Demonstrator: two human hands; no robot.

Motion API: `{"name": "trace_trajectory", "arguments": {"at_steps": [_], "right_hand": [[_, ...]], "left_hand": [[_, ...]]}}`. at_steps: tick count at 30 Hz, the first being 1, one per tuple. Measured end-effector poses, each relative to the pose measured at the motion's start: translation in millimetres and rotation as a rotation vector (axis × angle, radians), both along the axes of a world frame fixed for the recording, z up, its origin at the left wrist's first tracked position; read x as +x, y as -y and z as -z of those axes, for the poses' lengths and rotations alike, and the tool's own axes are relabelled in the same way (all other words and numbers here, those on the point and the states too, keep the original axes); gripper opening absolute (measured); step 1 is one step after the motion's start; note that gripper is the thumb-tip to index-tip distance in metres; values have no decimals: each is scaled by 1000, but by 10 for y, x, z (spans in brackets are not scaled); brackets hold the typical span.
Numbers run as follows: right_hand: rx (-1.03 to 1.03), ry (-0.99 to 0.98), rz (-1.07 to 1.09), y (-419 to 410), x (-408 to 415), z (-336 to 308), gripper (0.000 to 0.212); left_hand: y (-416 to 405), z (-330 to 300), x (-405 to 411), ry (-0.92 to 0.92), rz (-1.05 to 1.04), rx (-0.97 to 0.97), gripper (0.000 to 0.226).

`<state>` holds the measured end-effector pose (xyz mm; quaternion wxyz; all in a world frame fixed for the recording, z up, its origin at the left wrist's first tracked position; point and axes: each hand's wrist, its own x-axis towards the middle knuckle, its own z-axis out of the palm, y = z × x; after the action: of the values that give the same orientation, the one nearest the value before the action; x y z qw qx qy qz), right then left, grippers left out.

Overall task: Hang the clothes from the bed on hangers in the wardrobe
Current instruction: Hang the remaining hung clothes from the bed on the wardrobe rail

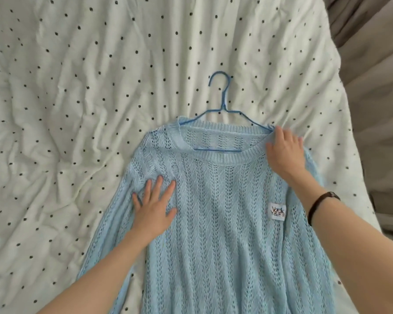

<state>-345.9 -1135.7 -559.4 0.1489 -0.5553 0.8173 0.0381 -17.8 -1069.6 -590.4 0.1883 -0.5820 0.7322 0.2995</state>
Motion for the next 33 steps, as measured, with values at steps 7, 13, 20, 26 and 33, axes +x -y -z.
{"name": "trace_trajectory", "arguments": {"at_steps": [7, 13, 20, 26, 33], "right_hand": [[-55, 137, 73, 35, 14, -85, 32], [-158, 348, 245, -399, 131, -557, 23], [-282, 492, 365, -1353, 187, -1377, 12], [-495, 407, 372, -2246, 77, -2369, 7], [-744, 322, 542, -3632, 38, -3335, 3]], "left_hand": [[91, -60, -1, 21, -34, 125, 68], [-57, -491, -95, -54, -132, 11, 51], [-137, -1348, -270, -367, -215, -391, 43], [-33, -2370, -577, -460, -20, -685, 38], [-882, -3092, -855, -814, 272, -612, 21]]}}
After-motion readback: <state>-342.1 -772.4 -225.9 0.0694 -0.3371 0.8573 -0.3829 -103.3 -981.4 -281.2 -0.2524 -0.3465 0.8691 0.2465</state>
